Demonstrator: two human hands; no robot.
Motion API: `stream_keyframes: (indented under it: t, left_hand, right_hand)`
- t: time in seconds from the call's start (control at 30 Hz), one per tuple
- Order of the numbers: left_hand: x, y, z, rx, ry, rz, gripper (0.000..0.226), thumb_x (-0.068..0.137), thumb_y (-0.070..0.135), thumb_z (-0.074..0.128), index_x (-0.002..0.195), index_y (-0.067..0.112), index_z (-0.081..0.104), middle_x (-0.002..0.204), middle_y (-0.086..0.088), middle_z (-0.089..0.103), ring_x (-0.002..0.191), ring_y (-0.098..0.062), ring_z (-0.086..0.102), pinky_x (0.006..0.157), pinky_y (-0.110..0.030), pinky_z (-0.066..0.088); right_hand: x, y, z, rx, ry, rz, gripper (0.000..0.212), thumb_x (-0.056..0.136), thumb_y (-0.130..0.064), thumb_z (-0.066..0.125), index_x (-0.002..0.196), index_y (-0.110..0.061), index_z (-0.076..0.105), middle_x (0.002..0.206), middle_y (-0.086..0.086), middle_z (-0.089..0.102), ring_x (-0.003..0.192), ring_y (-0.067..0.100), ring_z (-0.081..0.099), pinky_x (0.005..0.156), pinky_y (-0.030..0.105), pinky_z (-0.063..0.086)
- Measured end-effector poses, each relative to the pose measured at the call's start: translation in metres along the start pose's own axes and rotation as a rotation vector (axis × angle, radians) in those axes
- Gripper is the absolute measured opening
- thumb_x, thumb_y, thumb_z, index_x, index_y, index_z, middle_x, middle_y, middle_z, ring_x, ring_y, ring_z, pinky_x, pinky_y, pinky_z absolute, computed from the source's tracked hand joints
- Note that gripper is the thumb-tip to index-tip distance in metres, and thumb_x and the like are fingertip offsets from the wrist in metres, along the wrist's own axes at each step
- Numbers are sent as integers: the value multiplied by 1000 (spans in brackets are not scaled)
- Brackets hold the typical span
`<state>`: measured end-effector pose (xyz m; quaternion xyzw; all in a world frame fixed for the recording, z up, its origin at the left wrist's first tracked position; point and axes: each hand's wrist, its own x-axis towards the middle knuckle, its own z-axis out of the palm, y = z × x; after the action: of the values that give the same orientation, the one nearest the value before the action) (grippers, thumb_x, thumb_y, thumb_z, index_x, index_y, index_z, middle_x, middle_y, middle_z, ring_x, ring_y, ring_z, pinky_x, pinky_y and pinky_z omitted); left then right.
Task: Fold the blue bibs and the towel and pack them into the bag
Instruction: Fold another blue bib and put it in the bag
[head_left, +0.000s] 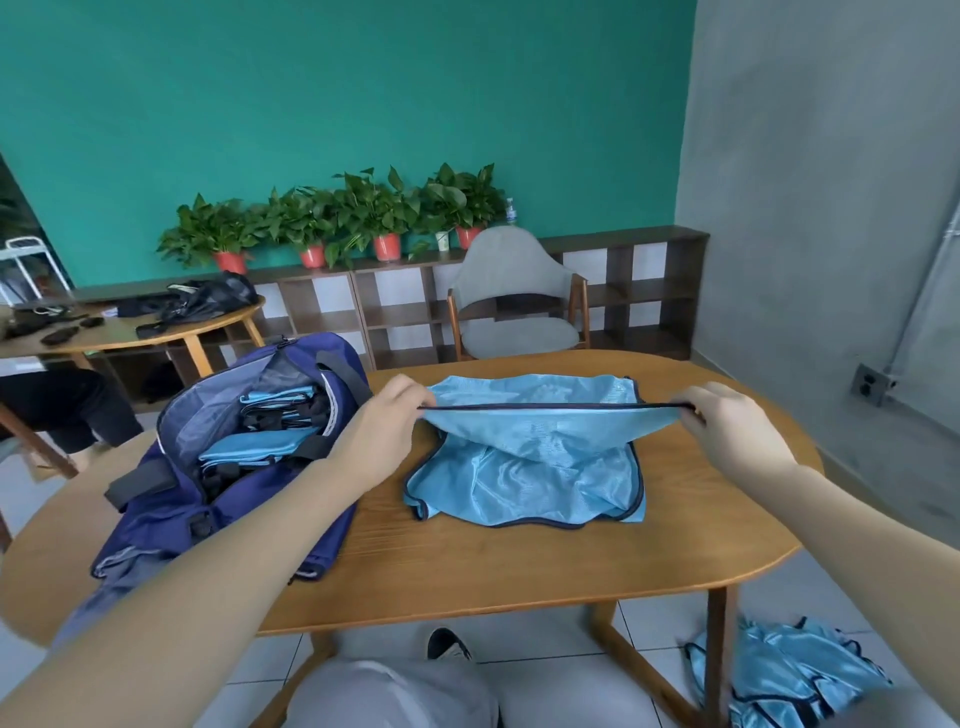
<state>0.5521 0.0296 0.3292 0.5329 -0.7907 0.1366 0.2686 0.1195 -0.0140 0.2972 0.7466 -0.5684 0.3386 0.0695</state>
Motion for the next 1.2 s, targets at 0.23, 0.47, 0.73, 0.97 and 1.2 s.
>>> stream_keyframes:
  t: [0.23,0.47,0.73,0.97,1.2]
  left_hand:
    - [-71,13,20,201,-114,159,29,77,3,83,99,21,73,93,5,62,61,-20,59,62,-30,53]
    - [-95,28,34,170,-206,184,12,93,33,57,100,28,66,96,9,65,74,-21,67,67,-34,56]
    - [-82,40,28,247,-194,84,48,99,62,35,91,31,70,82,10,70,74,-16,68,61,-30,50]
    - [-22,39,49,43,-215,-36,23,103,33,54,122,26,65,114,10,68,108,-13,62,84,-34,52]
    - [12,17,80,-30,-341,35,30,98,33,65,127,24,66,125,8,65,122,-13,51,98,-26,41]
  right_hand:
    - [-68,21,-8,-344,-84,-313,25,71,-14,90,88,-16,72,77,3,64,45,26,57,37,25,34]
    - [-98,12,-1,-470,-279,-243,16,101,-41,49,107,-33,60,89,-10,61,74,16,64,56,32,52]
    - [-105,5,-4,-316,-104,-327,45,98,-54,36,92,-26,71,81,-11,64,75,13,61,44,28,47]
    - [-48,-45,35,-125,-29,-271,9,94,-24,68,98,-20,74,86,-5,69,81,19,65,47,35,53]
    - [4,-58,68,146,-382,-70,24,101,-28,59,123,-22,69,118,-6,66,109,14,60,92,36,53]
